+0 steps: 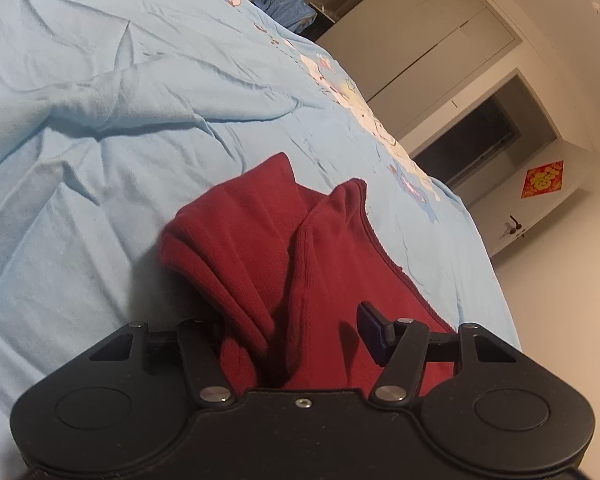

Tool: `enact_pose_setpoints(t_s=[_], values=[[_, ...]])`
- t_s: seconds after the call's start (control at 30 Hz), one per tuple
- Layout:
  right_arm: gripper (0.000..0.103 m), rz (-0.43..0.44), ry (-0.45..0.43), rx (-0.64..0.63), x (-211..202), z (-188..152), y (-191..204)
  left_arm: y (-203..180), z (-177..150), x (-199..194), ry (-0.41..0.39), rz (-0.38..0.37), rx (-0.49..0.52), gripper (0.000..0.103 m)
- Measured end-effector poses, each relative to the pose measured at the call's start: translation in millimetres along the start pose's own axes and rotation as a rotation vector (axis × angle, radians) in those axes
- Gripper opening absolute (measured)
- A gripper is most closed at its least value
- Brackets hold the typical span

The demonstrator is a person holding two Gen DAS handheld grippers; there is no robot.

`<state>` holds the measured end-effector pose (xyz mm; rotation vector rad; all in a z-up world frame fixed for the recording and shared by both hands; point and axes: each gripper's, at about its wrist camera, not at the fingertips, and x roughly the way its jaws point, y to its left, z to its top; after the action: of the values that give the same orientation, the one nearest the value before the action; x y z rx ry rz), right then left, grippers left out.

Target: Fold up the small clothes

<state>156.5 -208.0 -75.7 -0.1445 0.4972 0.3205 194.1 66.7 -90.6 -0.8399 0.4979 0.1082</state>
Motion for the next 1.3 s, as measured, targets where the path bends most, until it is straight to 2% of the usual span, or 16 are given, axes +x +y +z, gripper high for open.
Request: enact_pose_setpoints(t_s=[0.2, 0.27, 0.37, 0.53, 0.73, 1.03, 1.3], values=[[0.103, 0.000, 0.000, 0.001, 0, 0, 0, 0, 3, 8, -0.025, 0.006, 0.002, 0.057], [0.103, 0.000, 0.000, 0.002, 1, 0, 0, 0, 4, 9, -0.029, 0.016, -0.001, 0.048], [0.103, 0.001, 0.001, 0.003, 0, -1, 2, 3, 4, 7, -0.036, 0.021, -0.009, 0.039], [0.103, 0.000, 0.000, 0.003, 0, 0, 2, 3, 3, 5, -0.043, 0.030, -0.006, 0.032], [0.103, -0.032, -0.042, 0.015, -13, 0, -1, -5, 4, 3, -0.040, 0.039, 0.027, 0.024], [0.103, -0.073, -0.073, 0.010, -42, -2, -17, -42, 5, -7, -0.063, 0.036, 0.220, 0.019], [0.103, -0.131, -0.087, 0.021, -74, -8, -36, -106, -4, -10, -0.046, -0.033, 0.437, 0.018]])
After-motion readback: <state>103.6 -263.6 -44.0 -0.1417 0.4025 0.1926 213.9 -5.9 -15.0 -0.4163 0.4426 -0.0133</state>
